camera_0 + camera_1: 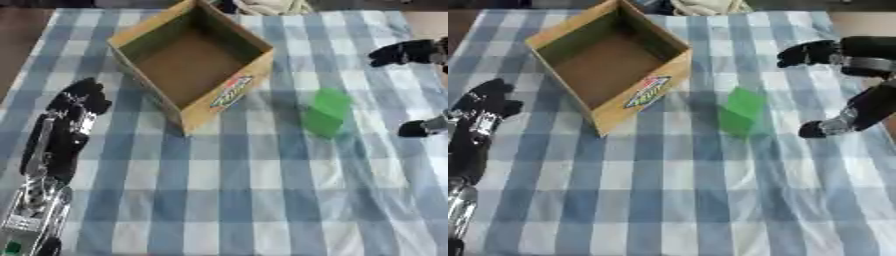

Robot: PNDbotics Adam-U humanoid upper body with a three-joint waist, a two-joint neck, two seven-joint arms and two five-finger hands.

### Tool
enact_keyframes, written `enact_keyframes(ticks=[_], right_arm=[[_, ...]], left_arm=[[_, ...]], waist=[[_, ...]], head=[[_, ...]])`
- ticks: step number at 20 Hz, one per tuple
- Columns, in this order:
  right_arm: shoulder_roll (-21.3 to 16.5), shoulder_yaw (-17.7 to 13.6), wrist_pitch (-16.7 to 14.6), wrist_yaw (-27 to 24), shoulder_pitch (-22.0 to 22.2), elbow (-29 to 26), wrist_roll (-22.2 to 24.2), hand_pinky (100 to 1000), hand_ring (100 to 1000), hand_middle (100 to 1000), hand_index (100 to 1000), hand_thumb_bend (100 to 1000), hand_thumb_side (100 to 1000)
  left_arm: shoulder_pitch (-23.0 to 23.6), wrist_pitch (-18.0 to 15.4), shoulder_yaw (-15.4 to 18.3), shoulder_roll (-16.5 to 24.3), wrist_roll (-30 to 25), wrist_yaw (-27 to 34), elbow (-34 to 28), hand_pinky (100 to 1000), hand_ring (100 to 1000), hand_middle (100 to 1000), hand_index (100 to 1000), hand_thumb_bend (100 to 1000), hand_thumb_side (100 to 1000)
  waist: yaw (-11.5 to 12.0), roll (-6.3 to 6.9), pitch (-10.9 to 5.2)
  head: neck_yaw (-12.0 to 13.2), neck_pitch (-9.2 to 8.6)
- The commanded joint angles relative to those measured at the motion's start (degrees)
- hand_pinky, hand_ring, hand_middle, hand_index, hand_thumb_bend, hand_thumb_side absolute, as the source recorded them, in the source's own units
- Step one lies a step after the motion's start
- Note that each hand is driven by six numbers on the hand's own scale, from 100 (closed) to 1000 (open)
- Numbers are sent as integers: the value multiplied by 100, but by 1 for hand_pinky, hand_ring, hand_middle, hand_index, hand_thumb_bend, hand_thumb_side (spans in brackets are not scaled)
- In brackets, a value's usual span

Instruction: Pick up objects on the table and place them in the box.

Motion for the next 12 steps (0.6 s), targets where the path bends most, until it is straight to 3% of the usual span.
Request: enact_keyframes(ticks=[1, 12], right_arm=[[-2, -6, -5, 74, -231, 207, 25, 900, 942, 999, 1000, 539, 619], [629, 143, -4, 277, -845, 1142, 172, 890, 936, 996, 998, 475, 645]], left_arm=[[-14, -6, -11, 127, -32, 5, -55, 807, 700, 756, 840, 508, 570], [8, 7, -28, 113, -104, -3, -45, 808, 701, 758, 842, 507, 574]], waist=[[-1, -4, -116], [-14, 36, -134]], head=[[-22, 31], [-59, 69]])
